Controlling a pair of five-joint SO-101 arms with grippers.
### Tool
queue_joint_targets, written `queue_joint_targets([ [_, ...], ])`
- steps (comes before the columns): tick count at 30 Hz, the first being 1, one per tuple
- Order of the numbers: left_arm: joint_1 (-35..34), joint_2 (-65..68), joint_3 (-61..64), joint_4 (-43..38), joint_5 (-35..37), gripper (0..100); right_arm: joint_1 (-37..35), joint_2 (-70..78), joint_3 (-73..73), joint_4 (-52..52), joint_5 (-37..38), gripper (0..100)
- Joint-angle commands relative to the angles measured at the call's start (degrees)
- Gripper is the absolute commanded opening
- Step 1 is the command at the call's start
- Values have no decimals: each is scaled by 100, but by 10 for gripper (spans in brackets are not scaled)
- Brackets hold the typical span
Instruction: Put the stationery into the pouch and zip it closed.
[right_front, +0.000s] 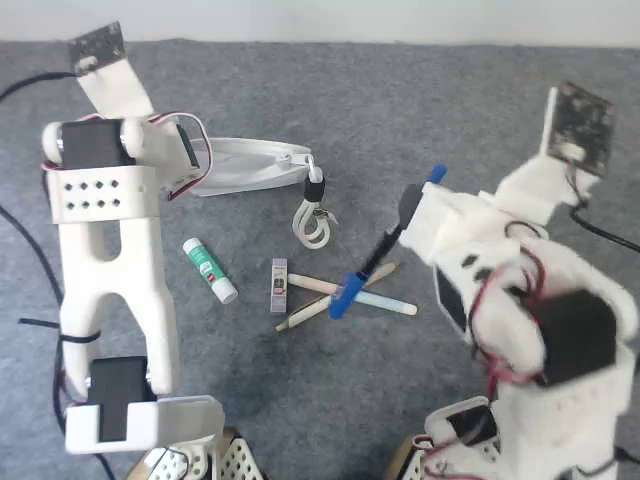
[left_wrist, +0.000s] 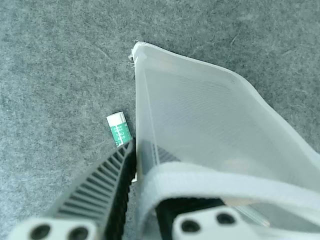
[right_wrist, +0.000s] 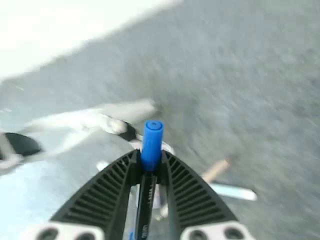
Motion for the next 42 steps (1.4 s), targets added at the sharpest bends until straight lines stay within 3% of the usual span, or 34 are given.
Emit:
queue_joint_targets([
  [1, -18, 9, -312, 123, 70, 9, -259, -400, -176, -409, -114, 6],
  [11, -18, 9, -303, 114, 62, 9, -734, -611, -176, -1666, -132, 6],
  [22, -9, 9, -303, 97, 62, 9, -708, -549, -149, -2281, -132, 6],
  [42, 114, 9, -303, 88, 62, 9, -716, -611, 2136, -5349, -114, 6],
])
